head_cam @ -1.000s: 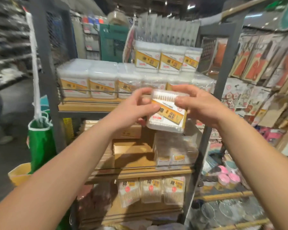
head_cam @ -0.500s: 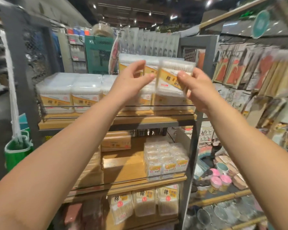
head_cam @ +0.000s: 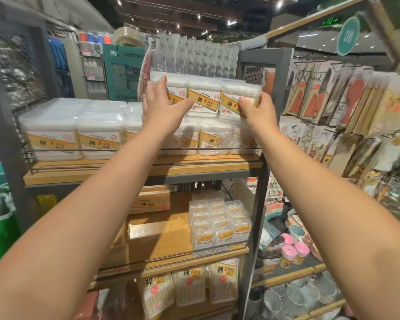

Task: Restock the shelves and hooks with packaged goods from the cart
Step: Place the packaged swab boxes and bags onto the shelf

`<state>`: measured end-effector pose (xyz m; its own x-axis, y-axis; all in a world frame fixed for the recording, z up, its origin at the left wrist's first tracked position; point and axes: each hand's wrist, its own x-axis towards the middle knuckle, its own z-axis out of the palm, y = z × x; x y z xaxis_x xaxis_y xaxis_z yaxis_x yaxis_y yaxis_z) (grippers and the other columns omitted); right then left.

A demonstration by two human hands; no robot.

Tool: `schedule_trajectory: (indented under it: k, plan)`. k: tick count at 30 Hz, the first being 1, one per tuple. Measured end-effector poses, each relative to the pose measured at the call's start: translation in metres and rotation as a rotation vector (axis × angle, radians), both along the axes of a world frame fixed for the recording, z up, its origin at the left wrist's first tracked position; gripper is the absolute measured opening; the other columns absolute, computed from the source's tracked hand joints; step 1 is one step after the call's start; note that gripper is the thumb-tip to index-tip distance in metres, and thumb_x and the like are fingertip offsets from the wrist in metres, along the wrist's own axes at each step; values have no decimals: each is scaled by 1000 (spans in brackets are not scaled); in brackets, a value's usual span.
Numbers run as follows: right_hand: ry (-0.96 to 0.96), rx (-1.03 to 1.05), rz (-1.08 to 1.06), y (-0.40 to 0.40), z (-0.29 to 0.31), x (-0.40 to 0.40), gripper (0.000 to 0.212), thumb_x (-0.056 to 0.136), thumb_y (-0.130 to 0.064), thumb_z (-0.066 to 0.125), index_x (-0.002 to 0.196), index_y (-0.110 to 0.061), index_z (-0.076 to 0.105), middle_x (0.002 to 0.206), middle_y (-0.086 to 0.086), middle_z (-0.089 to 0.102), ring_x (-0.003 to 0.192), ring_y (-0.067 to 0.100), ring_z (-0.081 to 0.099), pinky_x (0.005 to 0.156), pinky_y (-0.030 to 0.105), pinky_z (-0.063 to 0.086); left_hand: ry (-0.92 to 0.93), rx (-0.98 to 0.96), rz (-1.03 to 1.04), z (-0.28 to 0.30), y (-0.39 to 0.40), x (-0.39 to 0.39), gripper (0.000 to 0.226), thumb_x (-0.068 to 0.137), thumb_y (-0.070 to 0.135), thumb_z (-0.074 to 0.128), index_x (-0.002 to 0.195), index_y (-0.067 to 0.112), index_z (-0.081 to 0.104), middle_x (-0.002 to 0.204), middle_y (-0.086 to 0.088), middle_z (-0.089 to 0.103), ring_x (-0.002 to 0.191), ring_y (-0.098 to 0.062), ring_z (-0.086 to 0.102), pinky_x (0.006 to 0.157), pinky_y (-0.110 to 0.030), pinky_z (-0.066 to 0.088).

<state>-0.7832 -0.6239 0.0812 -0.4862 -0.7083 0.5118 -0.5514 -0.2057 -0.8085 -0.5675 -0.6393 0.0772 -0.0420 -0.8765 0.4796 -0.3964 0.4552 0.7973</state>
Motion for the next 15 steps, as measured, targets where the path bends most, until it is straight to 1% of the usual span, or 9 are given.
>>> schedule_trajectory:
  k: [2, 5, 7, 9, 10, 11, 12, 13, 15]
  plan:
    - [24, 14, 16, -3, 1, -3, 34, 99, -30, 54, 129, -15, 54, 111, -9, 59, 98, 6, 56, 66, 10, 38, 23, 10, -11, 1, -1, 0, 84, 88, 44, 61, 155, 25, 15, 164, -2, 4, 151, -22, 5, 121, -48, 11]
    - [38, 11, 46, -4, 3, -6, 30, 99, -28, 53, 127, -17, 58, 107, -10, 62, 98, 7, 59, 68, 11, 41, 36, 18, -15, 1, 0, 1, 84, 89, 43, 60, 156, 25, 13, 165, -2, 0, 151, -21, 2, 121, -46, 9]
    - [35, 16, 54, -5, 4, -5, 32, 99, -27, 54, 128, -17, 58, 110, -10, 64, 99, 6, 60, 76, 16, 46, 20, 24, -3, 0, 1, -1, 83, 90, 43, 59, 156, 26, 11, 165, -3, -4, 151, -21, 0, 120, -45, 7]
    - [30, 4, 33, -4, 2, -1, 38, 97, -28, 56, 133, -17, 55, 120, -6, 63, 108, 9, 59, 94, 29, 49, -14, 28, 15, 0, 3, -2, 83, 91, 45, 58, 156, 28, 10, 164, -3, -7, 151, -21, -2, 120, -45, 5]
    - [34, -8, 6, -4, 0, 1, 44, 96, -29, 57, 138, -17, 51, 128, -3, 59, 116, 13, 56, 104, 34, 45, -30, 30, 22, 0, 4, -3, 83, 91, 46, 58, 156, 28, 10, 164, -2, -8, 151, -21, -3, 120, -45, 5]
    - [37, -12, -23, -3, -2, 5, 51, 97, -30, 56, 144, -16, 43, 138, 2, 52, 125, 17, 50, 111, 36, 38, -37, 32, 25, 0, 4, -3, 84, 91, 46, 58, 156, 28, 9, 164, -2, -8, 151, -21, -4, 121, -46, 4]
    - [33, -12, -57, 0, -5, 10, 59, 98, -30, 54, 150, -14, 33, 147, 7, 42, 134, 20, 43, 114, 34, 31, -35, 37, 23, 0, 4, -2, 85, 91, 46, 58, 156, 28, 7, 164, -2, -9, 151, -21, -4, 121, -46, 4]
    - [26, -8, -85, 0, -8, 15, 65, 100, -32, 50, 154, -12, 22, 155, 10, 31, 141, 23, 34, 114, 33, 25, -24, 43, 17, 1, 3, -2, 86, 90, 45, 58, 156, 29, 6, 164, -2, -9, 151, -21, -4, 121, -47, 5]
    - [5, 24, -68, 0, -12, 25, 70, 103, -41, 38, 157, -12, 5, 163, 10, 12, 148, 26, 17, 117, 38, 17, 4, 51, 0, 3, 1, -1, 88, 90, 43, 60, 156, 29, 4, 164, -3, -9, 151, -22, -4, 122, -49, 5]
